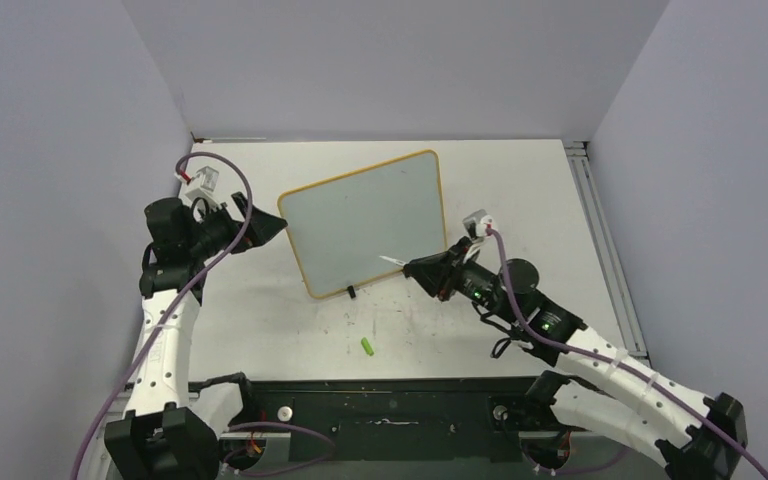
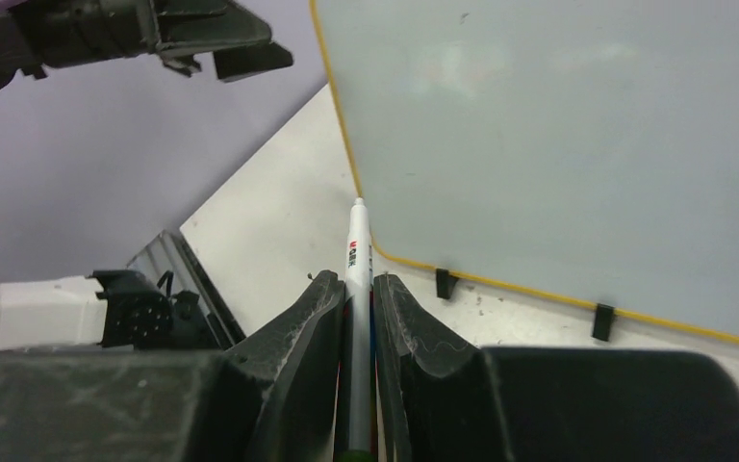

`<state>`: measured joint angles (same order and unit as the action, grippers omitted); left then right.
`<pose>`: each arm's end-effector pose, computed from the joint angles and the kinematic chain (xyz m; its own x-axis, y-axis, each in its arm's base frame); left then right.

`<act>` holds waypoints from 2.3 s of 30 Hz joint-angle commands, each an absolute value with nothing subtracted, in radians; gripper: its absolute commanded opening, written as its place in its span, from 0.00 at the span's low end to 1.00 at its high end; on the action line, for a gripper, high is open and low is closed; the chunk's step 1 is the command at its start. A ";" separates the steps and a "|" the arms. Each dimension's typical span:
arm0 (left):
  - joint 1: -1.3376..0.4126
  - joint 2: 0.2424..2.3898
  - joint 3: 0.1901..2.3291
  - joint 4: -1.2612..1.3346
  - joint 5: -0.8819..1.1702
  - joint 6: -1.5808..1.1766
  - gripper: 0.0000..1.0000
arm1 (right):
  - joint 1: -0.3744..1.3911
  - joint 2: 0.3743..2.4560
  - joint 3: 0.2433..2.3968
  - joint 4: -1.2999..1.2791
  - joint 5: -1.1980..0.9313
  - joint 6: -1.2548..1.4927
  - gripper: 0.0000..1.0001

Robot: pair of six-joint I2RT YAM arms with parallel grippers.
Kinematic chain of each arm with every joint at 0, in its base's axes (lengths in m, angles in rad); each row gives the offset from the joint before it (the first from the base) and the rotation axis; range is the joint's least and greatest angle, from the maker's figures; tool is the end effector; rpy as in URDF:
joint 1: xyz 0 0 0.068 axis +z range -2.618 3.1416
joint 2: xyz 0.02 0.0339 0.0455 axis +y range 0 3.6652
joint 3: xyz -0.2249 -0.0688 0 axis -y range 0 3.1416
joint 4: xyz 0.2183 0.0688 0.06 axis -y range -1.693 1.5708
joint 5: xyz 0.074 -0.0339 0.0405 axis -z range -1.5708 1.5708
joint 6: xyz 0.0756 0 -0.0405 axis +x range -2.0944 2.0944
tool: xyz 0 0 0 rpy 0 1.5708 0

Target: Write a sentence on the whiteboard

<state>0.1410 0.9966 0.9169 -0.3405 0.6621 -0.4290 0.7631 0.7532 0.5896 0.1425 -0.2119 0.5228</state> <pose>0.2464 -0.0120 0.2903 -0.5524 -0.4098 -0.7260 0.2366 0.7580 -0.6078 0.1545 0.1697 0.2878 -0.4265 0.2676 -0.8640 -0.7095 0.4935 0.5030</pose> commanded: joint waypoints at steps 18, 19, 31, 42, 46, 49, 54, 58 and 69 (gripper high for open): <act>0.229 1.184 0.878 0.054 1.009 -0.377 0.53 | 0.965 1.396 0.941 0.575 -0.157 0.405 0.05; 0.227 1.187 0.877 0.056 1.007 -0.377 0.51 | 0.971 1.412 0.951 0.580 -0.145 0.398 0.05; 0.183 1.216 0.891 0.002 0.926 -0.327 0.29 | 1.007 1.544 1.036 0.657 -0.003 0.341 0.05; 0.160 1.236 0.888 0.002 0.918 -0.333 0.22 | 1.007 1.627 1.115 0.670 0.035 0.303 0.05; 0.149 1.239 0.888 0.002 0.919 -0.334 0.17 | 1.008 1.659 1.144 0.673 0.029 0.301 0.05; 0.148 1.241 0.887 0.002 0.918 -0.336 0.12 | 1.008 1.670 1.149 0.683 0.035 0.300 0.05; 0.146 1.247 0.888 0.002 0.915 -0.336 0.04 | 1.008 1.689 1.165 0.687 0.044 0.295 0.05; 0.147 1.246 0.885 0.002 0.912 -0.329 0.00 | 1.009 1.703 1.174 0.689 0.058 0.288 0.05; 0.140 1.237 0.883 -0.042 0.894 -0.285 0.00 | 1.024 1.726 1.202 0.651 0.128 0.256 0.05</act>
<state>0.1513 1.2411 0.8478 -0.0181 0.9157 -0.3107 1.0103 1.7130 1.1542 0.6205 0.0822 0.2821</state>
